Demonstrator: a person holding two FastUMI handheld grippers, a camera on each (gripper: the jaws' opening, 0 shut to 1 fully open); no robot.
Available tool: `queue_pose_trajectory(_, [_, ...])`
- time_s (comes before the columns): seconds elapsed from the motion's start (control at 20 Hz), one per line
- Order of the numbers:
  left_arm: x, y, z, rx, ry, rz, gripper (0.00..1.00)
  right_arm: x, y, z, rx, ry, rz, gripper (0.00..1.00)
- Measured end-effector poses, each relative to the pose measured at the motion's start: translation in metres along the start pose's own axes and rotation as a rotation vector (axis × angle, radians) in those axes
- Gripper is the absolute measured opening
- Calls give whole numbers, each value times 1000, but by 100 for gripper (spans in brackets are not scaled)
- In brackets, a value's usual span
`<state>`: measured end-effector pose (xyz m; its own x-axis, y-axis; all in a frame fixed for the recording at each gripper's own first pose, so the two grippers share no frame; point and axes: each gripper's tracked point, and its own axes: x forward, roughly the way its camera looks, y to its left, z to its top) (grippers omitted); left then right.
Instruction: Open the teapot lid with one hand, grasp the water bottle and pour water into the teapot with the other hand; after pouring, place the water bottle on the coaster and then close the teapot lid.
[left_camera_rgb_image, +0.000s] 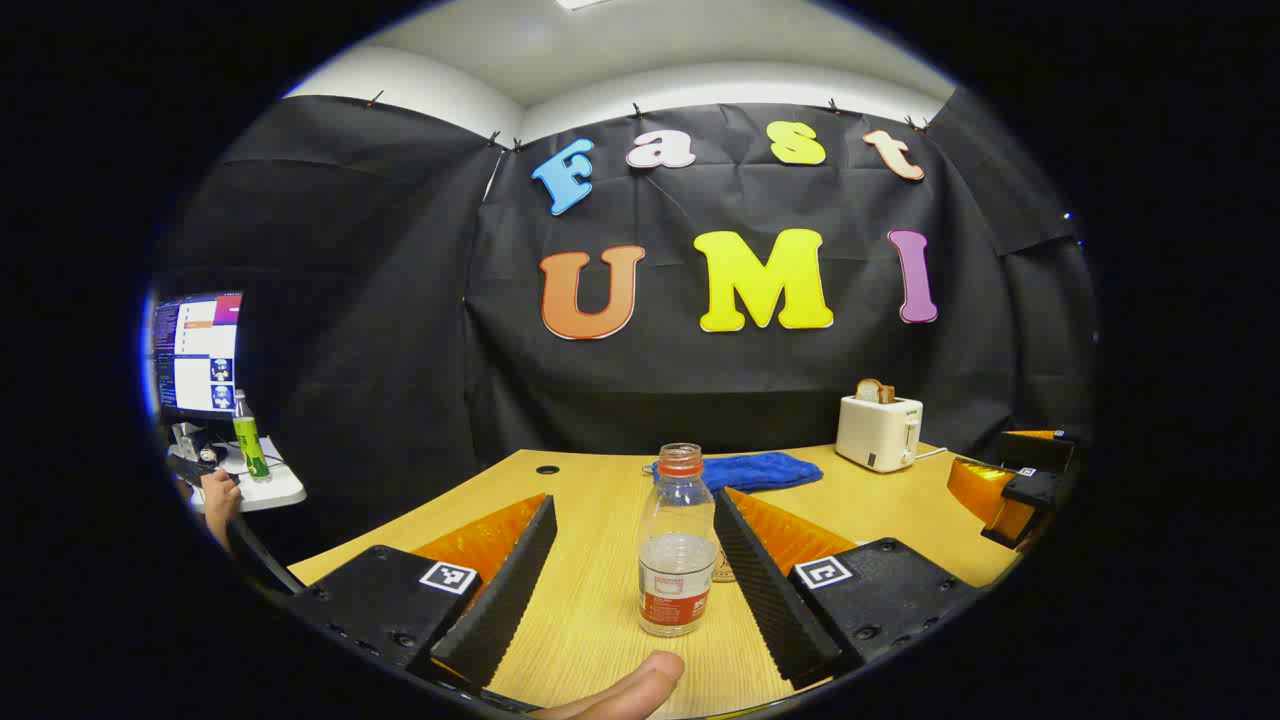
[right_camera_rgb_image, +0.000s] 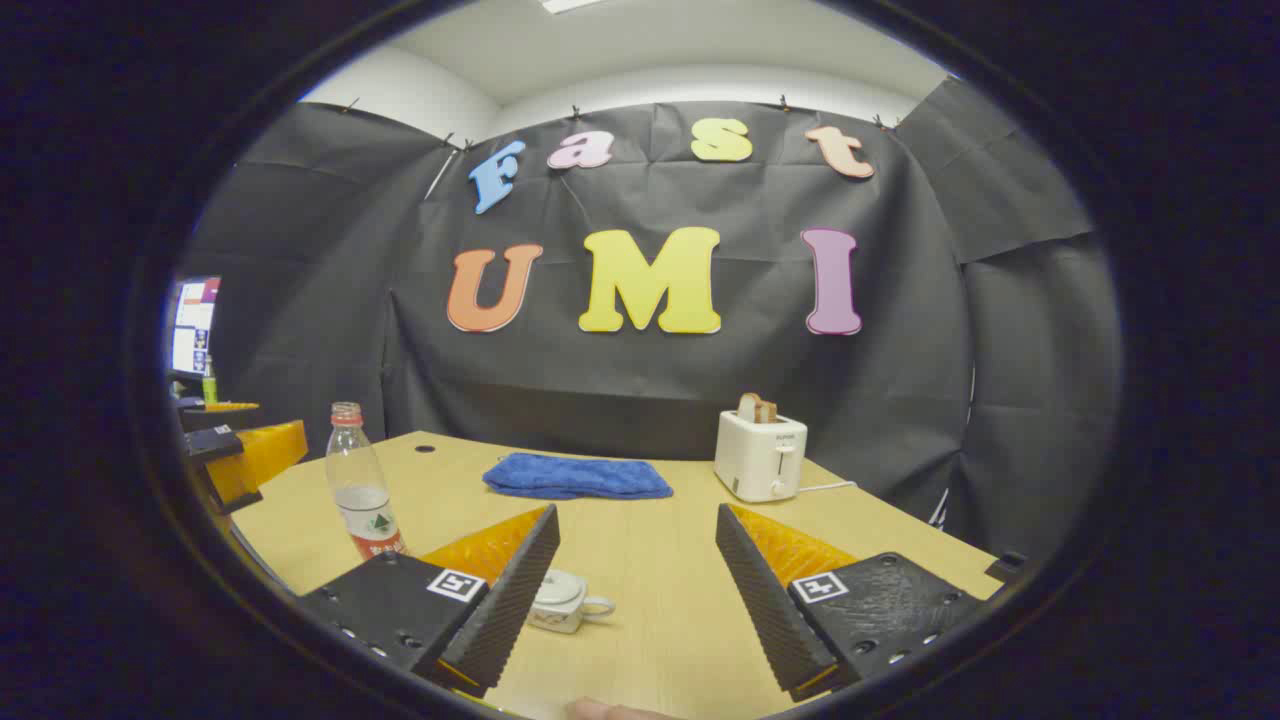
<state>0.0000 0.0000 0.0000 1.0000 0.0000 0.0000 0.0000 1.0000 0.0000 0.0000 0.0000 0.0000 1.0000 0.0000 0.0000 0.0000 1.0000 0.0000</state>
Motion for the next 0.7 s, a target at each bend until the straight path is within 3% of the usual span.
queue_pose_trajectory(0.35, [6, 0, -8, -15, 22, -17, 99, 11, -12, -22, -3, 37, -16, 95])
queue_pose_trajectory(0.7, [14, 12, -21, -42, 65, 11, 99, 26, 3, -41, 5, 74, 3, 95])
